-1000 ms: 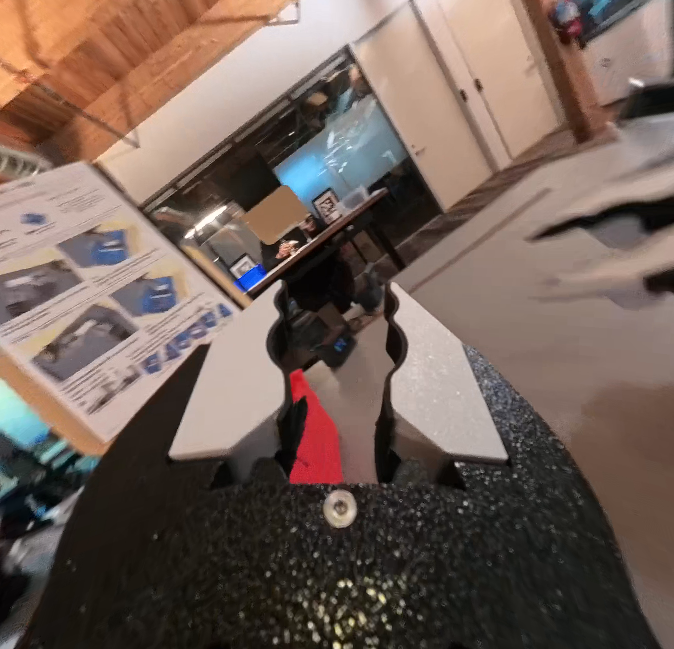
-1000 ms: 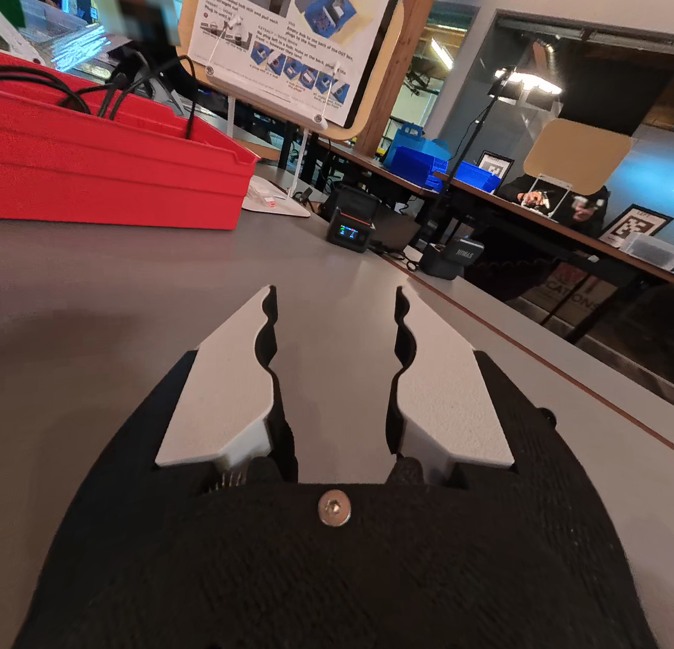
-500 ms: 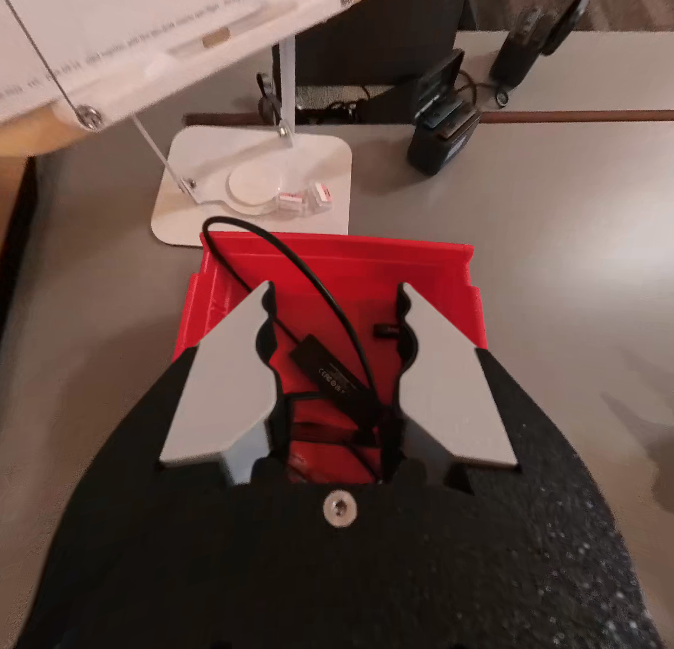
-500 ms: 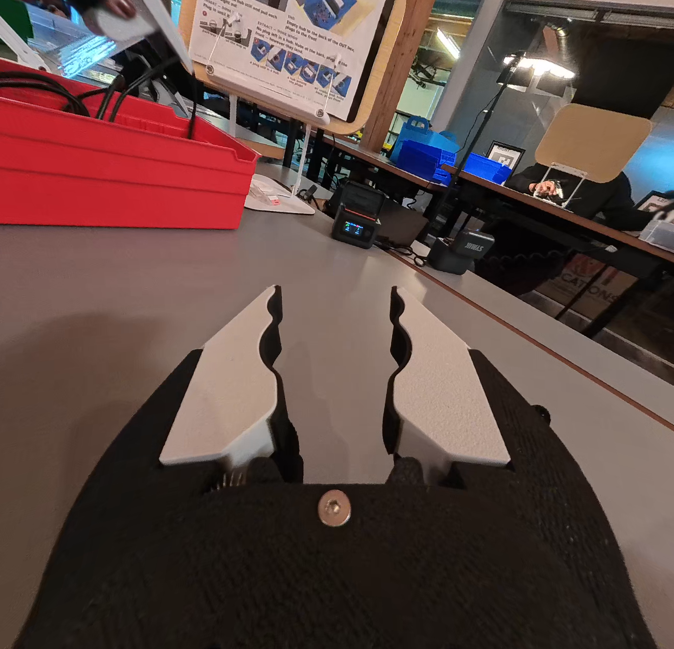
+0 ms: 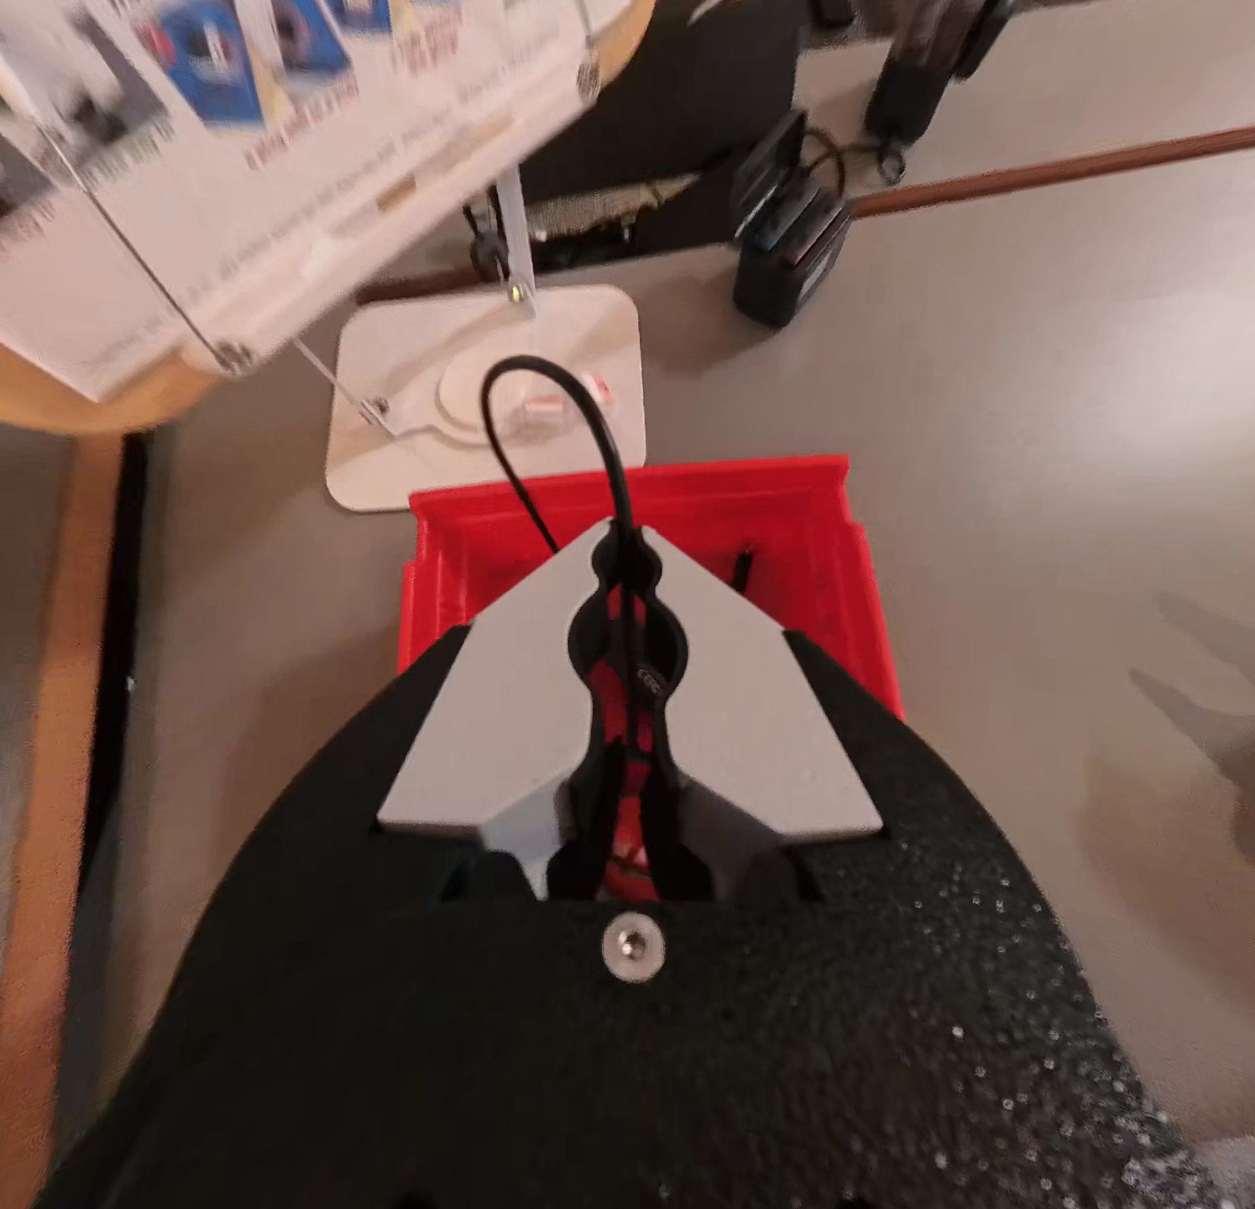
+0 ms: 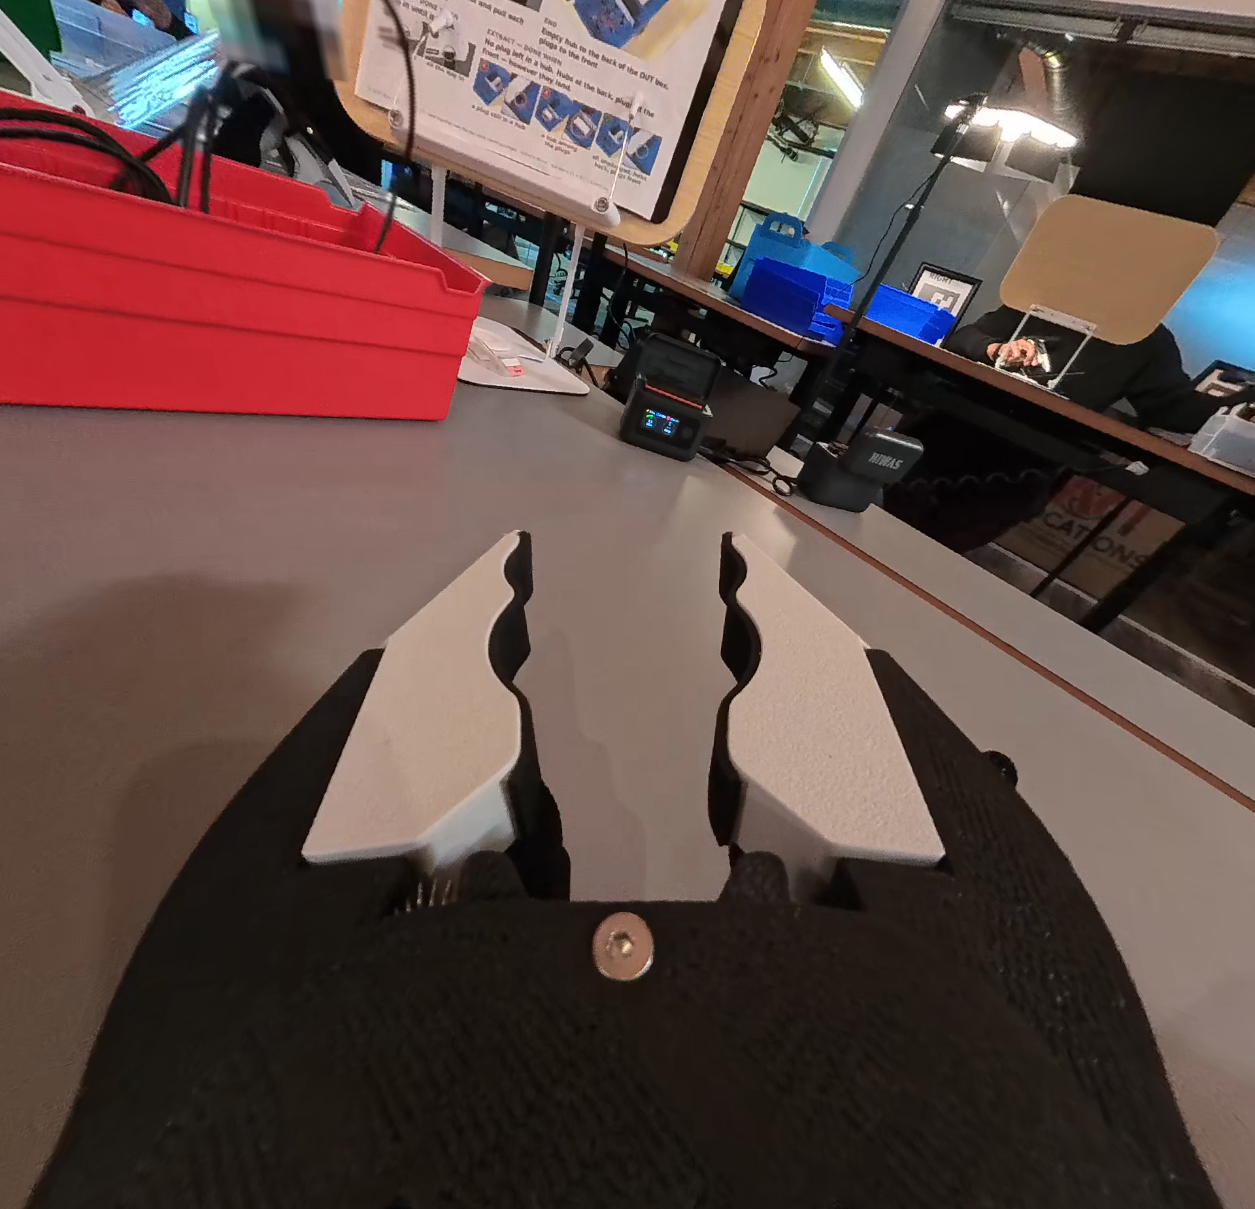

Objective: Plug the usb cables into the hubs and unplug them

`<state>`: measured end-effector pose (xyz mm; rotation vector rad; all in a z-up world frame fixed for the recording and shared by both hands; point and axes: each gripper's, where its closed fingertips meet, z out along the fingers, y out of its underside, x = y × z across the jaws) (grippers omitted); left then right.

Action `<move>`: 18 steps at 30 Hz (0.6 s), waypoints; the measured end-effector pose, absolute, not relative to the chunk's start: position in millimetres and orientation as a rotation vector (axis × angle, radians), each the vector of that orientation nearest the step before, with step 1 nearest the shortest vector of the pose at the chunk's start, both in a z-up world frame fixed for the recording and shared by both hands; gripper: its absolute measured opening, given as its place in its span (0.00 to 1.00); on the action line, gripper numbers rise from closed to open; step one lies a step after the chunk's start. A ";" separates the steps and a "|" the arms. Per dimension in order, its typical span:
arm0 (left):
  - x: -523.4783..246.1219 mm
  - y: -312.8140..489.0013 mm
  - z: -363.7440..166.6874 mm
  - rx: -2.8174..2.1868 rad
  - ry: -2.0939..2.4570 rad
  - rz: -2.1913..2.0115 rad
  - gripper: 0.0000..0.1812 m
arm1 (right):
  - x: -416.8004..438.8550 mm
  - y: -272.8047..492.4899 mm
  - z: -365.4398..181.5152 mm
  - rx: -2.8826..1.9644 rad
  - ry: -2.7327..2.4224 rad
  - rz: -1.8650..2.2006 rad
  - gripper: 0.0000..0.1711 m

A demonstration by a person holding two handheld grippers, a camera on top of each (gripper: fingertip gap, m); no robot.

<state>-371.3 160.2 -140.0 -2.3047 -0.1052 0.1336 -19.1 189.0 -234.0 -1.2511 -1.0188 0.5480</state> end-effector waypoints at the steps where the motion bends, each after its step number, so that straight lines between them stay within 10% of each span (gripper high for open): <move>1: -367.5 160.8 -126.7 -2.275 -0.079 0.142 0.00 | -19.1 189.1 -233.9 -1.251 -1.017 0.549 0.32; 18: -241.1 164.4 146.7 -1.771 0.333 0.392 0.00 | -16.6 193.0 -231.7 -1.258 -0.988 0.556 0.30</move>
